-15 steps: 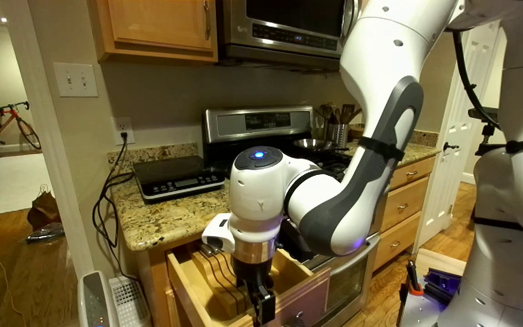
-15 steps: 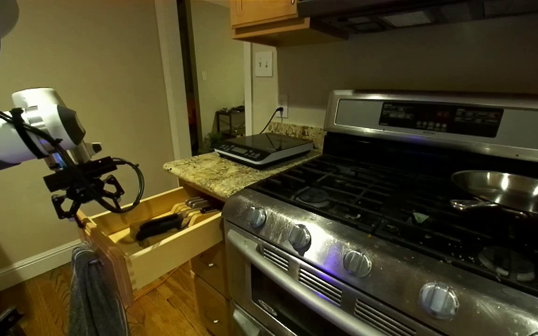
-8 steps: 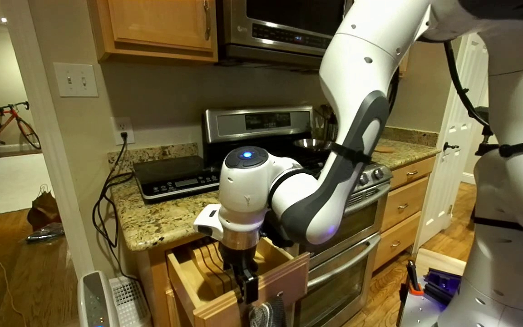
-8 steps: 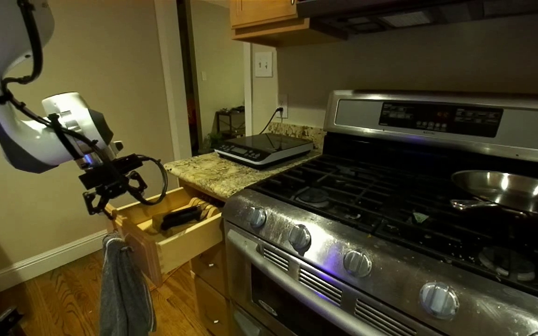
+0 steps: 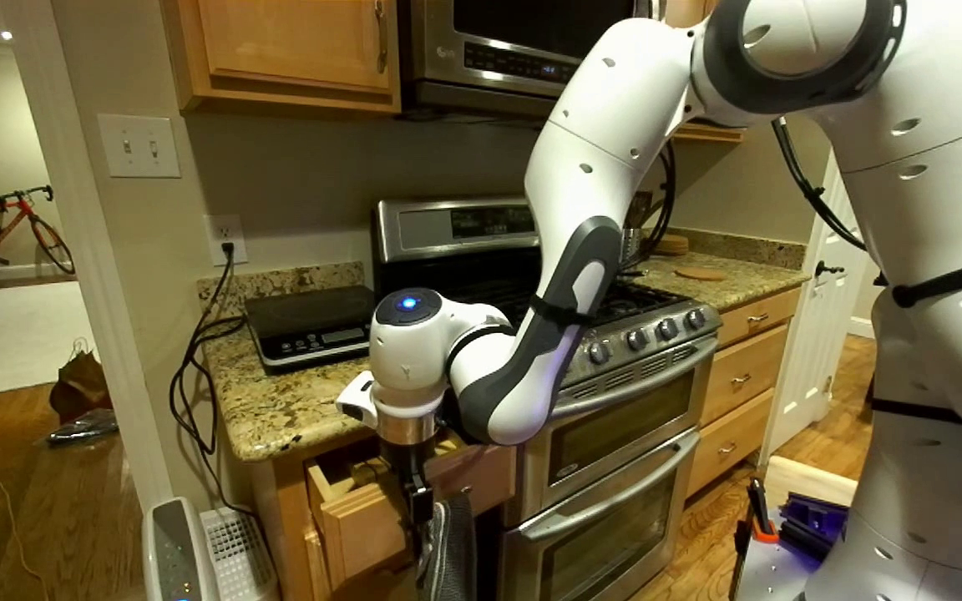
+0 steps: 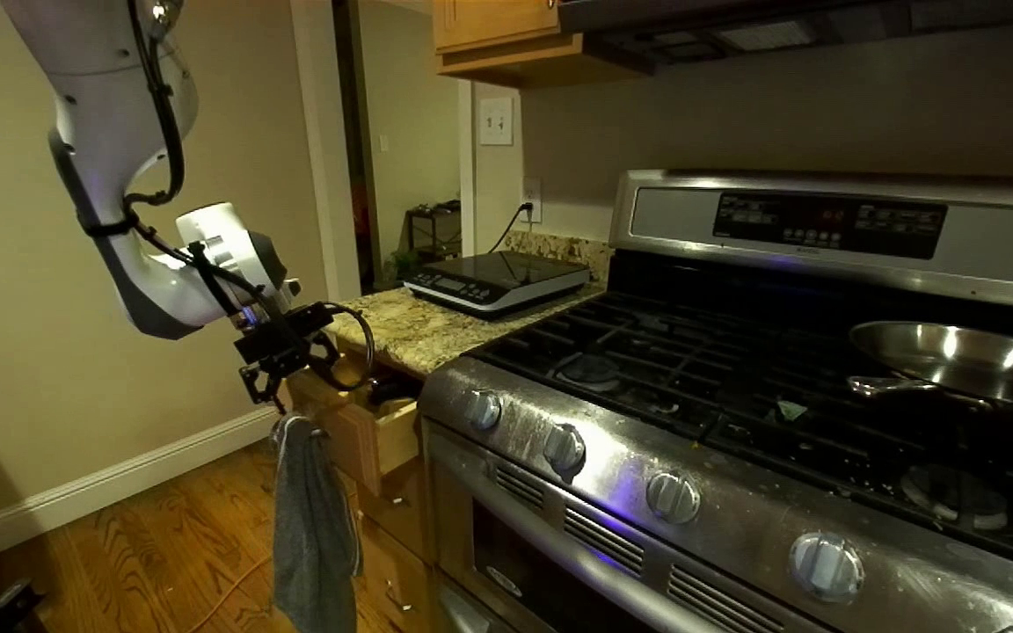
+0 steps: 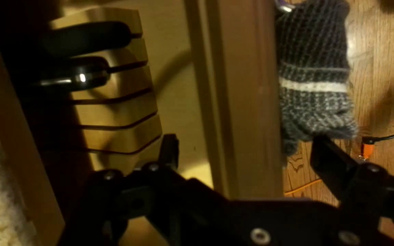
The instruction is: Close the top drawer of the bottom cabinet on the left
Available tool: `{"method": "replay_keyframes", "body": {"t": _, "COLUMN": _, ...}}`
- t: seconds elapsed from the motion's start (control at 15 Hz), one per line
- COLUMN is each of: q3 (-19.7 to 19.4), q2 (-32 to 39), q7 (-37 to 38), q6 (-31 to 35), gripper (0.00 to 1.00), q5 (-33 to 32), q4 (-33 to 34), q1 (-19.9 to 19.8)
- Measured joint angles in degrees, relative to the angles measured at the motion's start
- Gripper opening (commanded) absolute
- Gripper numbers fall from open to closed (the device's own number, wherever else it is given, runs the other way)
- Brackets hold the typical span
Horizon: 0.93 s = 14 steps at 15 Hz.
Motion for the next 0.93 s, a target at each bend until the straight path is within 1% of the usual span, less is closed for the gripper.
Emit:
{"method": "replay_keyframes", "body": {"t": 0.2, "q3": 0.0, "q2": -0.3, "q7": 0.0, "q6": 0.0, "gripper": 1.00, "q5": -1.2, "q4": 0.4, "q1": 0.3}}
{"method": "replay_keyframes", "body": {"t": 0.4, "q3": 1.8, "q2": -4.3, "q7": 0.0, "q6": 0.0, "gripper": 1.00, "q5": -2.2, "q4": -2.5, "q1": 0.5}}
{"method": "replay_keyframes", "body": {"t": 0.6, "q3": 3.6, "q2": -12.0, "q7": 0.3, "q6": 0.1, "gripper": 1.00, "q5": -4.1, "q4": -8.5, "q1": 1.9}}
{"method": "replay_keyframes", "body": {"t": 0.73, "q3": 5.1, "q2": -17.8, "q7": 0.3, "q6": 0.0, "gripper": 1.00, "q5": -4.2, "q4": -12.7, "q1": 2.7}}
{"method": "replay_keyframes", "body": {"t": 0.87, "q3": 7.2, "q2": -23.6, "q7": 0.2, "q6": -0.1, "gripper": 1.00, "q5": -3.6, "q4": -17.0, "q1": 2.9}}
{"method": "replay_keyframes", "body": {"t": 0.93, "q3": 8.5, "q2": -25.9, "q7": -0.2, "q6": -0.1, "gripper": 1.00, "q5": -2.1, "q4": -19.0, "q1": 2.8}}
